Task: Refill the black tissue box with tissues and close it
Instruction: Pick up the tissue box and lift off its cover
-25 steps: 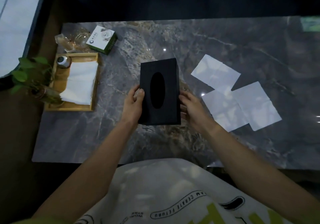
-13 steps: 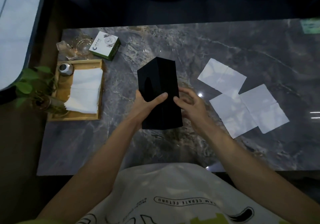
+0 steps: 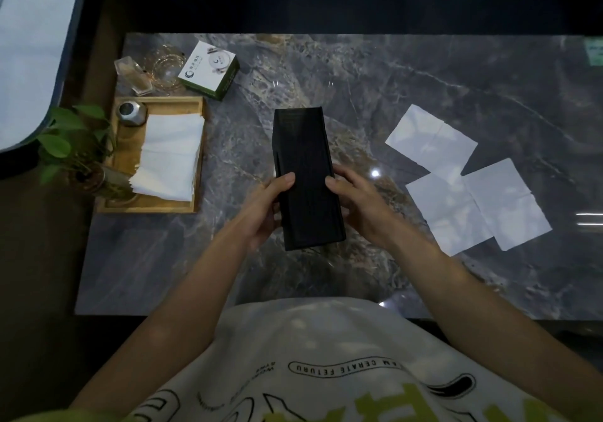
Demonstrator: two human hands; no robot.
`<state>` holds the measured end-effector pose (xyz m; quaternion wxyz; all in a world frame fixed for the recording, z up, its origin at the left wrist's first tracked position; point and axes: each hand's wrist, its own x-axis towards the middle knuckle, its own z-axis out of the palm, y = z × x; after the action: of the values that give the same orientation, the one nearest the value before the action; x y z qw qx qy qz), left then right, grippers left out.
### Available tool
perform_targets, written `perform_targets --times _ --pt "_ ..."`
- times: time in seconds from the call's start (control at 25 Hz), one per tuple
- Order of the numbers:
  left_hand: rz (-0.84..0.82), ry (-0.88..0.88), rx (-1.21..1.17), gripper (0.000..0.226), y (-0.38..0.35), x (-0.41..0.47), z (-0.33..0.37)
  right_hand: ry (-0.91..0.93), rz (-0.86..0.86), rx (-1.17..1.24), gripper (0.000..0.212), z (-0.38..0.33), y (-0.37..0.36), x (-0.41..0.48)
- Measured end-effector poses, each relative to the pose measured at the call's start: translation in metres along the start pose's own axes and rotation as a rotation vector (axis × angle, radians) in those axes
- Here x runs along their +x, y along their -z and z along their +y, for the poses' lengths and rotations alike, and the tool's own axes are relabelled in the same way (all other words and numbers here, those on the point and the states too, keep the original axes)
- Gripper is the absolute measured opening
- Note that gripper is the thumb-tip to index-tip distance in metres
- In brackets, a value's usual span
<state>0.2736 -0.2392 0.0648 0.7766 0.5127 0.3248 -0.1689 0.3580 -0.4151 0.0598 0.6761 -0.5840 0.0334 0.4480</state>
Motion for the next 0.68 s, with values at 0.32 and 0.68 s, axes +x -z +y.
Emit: perform_targets --times 0.32,0.68 --pt "-0.079 -0.017 -0.058 0.064 0.001 -0.003 0.002 -0.104 -0.082 -0.040 0.064 -0.001 0.002 0.000" --pt "0.176 -0.122 0.040 0.063 -0.008 0.030 0.000 0.117 0.366 -0.370 0.091 0.019 -0.007 0.008"
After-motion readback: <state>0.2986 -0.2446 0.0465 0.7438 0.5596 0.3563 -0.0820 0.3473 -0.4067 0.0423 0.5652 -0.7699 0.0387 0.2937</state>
